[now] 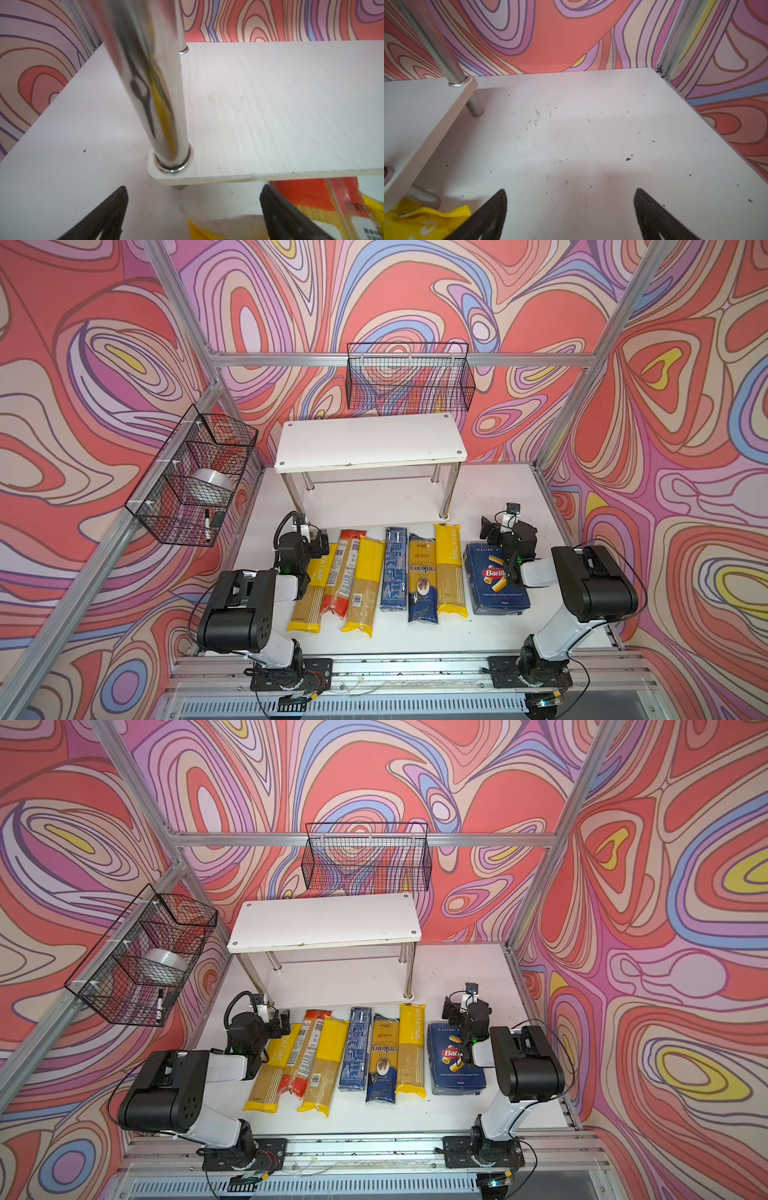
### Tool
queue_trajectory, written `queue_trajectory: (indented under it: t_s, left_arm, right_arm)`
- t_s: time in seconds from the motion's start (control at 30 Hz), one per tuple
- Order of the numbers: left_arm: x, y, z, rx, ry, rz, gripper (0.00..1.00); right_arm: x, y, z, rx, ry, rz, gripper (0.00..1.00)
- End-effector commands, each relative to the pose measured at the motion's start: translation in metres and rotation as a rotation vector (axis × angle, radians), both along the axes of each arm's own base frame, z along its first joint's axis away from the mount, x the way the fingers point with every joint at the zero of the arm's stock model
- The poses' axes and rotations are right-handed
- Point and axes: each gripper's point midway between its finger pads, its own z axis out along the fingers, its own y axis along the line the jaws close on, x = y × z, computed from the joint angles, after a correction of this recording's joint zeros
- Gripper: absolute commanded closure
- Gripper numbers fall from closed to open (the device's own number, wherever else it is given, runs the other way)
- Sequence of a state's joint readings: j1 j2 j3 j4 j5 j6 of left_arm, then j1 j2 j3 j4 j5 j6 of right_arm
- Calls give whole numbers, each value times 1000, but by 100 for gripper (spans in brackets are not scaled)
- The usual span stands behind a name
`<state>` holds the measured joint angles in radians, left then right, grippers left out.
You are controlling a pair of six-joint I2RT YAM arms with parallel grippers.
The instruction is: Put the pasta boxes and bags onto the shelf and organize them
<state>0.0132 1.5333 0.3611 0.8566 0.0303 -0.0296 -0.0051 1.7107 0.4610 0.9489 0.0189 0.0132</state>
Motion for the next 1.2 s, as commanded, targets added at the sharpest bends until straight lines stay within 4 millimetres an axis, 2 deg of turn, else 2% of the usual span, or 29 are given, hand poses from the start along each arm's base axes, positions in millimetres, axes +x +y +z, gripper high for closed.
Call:
queue_trajectory:
  t_s: [0.0, 1.17]
  left_arm:
    - [7, -2, 10, 7, -33, -15, 0]
    - [8, -2, 10, 8, -30, -13, 0]
  right_arm:
    - [3, 0, 3, 4, -6, -7, 2]
    - [2, -3, 5, -2, -13, -19, 2]
